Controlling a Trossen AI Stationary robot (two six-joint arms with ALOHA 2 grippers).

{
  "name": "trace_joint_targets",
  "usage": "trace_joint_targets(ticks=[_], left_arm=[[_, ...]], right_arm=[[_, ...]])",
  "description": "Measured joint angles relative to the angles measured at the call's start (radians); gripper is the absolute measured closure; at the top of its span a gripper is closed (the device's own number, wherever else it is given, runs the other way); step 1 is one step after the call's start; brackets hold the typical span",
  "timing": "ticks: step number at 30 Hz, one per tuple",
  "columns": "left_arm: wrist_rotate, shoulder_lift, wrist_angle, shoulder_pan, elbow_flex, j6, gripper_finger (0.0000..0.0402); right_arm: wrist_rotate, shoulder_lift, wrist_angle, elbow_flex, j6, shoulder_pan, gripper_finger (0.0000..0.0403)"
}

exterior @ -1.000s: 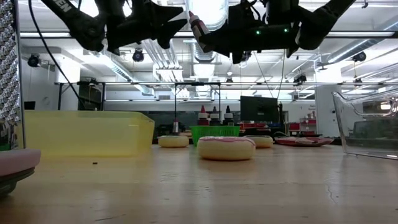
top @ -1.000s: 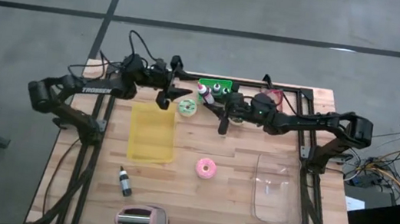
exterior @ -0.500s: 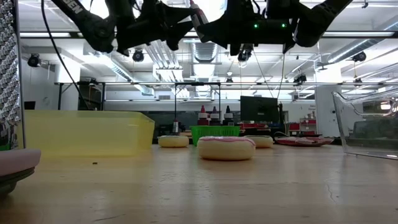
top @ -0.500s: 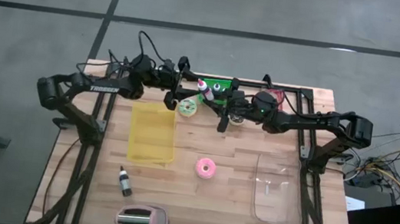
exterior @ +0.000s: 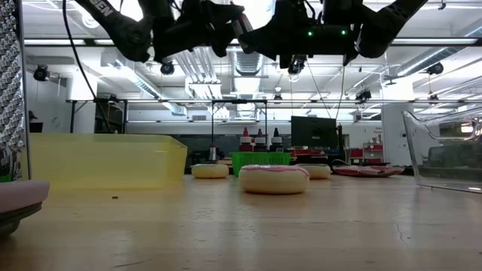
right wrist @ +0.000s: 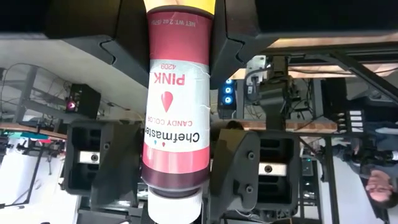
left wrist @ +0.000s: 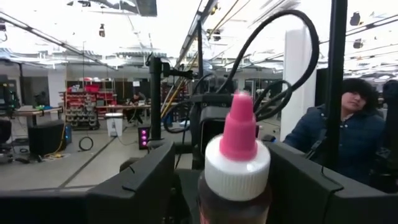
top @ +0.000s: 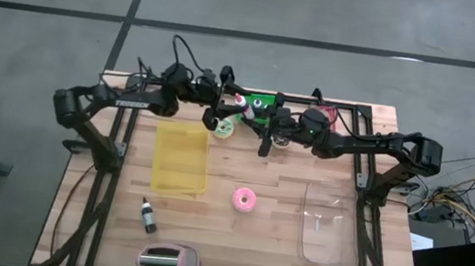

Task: Pick & Place Food Item
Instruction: Put the pink food coloring bottle into the green bin

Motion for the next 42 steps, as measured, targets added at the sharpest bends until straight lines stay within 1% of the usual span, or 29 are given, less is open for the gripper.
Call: trace_joint_targets(ticks=[9,12,15,20,21,29,42], left_arm=[[-0.007,0.0,0.022,0.0,0.0,0.029,0.0159],[-0.006,0.0,0.023,0.0,0.0,0.039,0.017],[0.002,0.0,0.024,0.0,-0.001,0.052,0.0202],[0.03,-0.002,0.027,0.0,-0.001,0.055,0.0286],[0.033,-0.002,0.028,0.0,-0.001,0.057,0.0289],[0.051,-0.002,0.028,0.0,0.003,0.101,0.0289],[0.058,-0.002,0.028,0.0,0.004,0.105,0.0289]], right_arm=[[0.0,0.0,0.011,0.0,-0.005,0.0,0.0292],[0.0,0.0,0.009,0.0,-0.005,0.0,0.0292],[0.0,0.0,0.009,0.0,-0.005,0.0,0.0292],[-0.006,0.0,0.005,-0.001,-0.016,0.0,0.0293],[-0.006,0.0,0.005,-0.001,-0.016,0.0,0.0294],[-0.008,0.0,0.005,-0.001,-0.016,0.0,0.0296],[-0.01,0.0,0.001,0.0,-0.011,0.0,0.0298]])
